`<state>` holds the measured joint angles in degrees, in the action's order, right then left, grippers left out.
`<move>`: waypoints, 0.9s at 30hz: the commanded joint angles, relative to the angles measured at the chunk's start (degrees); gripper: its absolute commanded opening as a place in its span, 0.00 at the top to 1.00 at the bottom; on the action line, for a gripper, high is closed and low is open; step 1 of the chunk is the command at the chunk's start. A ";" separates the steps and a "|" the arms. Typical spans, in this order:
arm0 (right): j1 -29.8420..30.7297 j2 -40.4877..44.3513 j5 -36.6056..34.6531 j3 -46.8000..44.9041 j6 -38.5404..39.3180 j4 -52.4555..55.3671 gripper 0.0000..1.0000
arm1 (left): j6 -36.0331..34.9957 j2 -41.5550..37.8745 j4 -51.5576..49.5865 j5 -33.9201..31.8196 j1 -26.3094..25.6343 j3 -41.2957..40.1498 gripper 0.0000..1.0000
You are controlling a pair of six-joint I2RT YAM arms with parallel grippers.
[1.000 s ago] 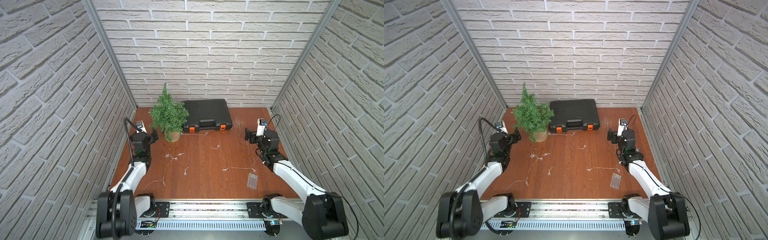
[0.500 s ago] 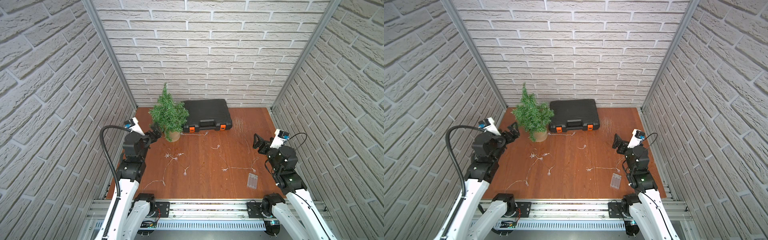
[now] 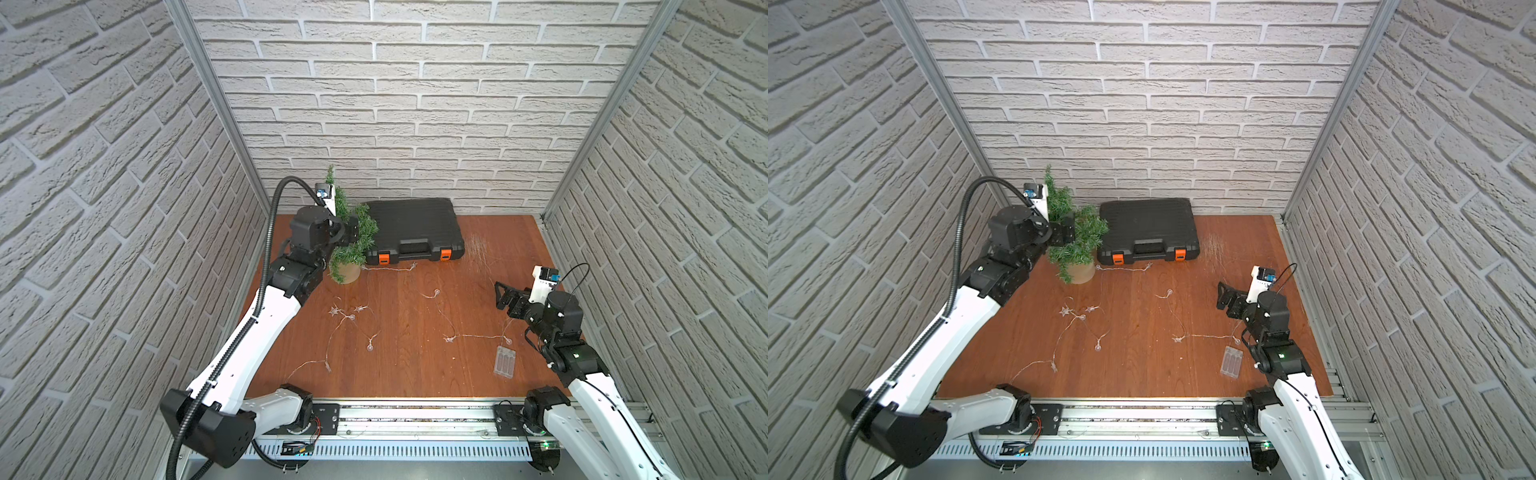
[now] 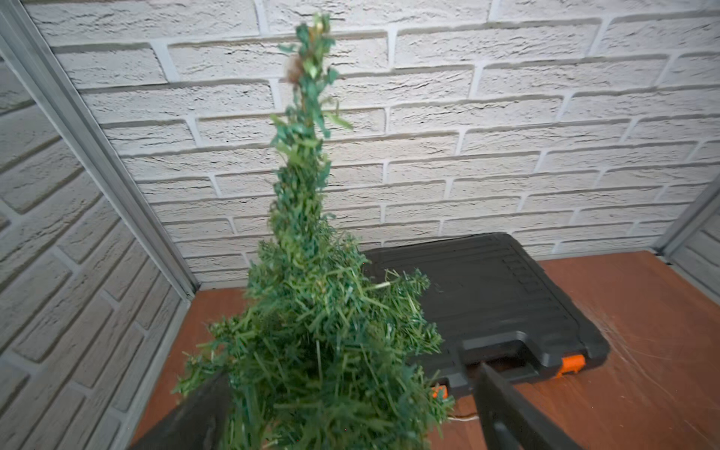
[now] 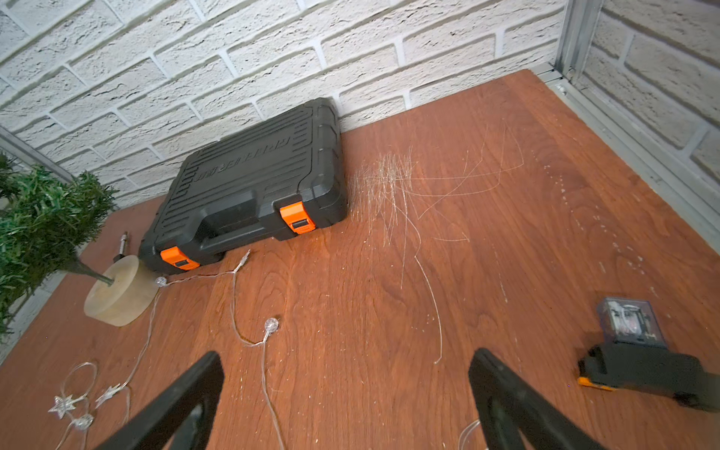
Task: Wrap string light around the christmas tree
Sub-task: Pick up the Christmas tree at the center of the board.
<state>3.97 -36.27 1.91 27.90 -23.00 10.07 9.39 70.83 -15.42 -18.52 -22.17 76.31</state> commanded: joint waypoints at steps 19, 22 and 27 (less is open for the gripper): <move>0.43 -1.02 4.31 -0.74 0.00 -3.66 0.00 | 3.10 12.62 0.91 7.42 6.99 14.14 0.51; 0.42 -1.38 4.24 -0.52 0.06 -3.47 0.00 | 3.15 13.82 1.54 5.23 7.43 15.22 0.62; 0.47 -1.55 4.38 -0.40 0.20 -3.30 0.00 | 2.95 14.60 2.83 5.67 7.67 15.74 0.85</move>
<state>4.03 -37.87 5.87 27.83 -23.33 9.23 12.67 85.21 -15.62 -12.67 -14.92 90.06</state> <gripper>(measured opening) 0.996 0.162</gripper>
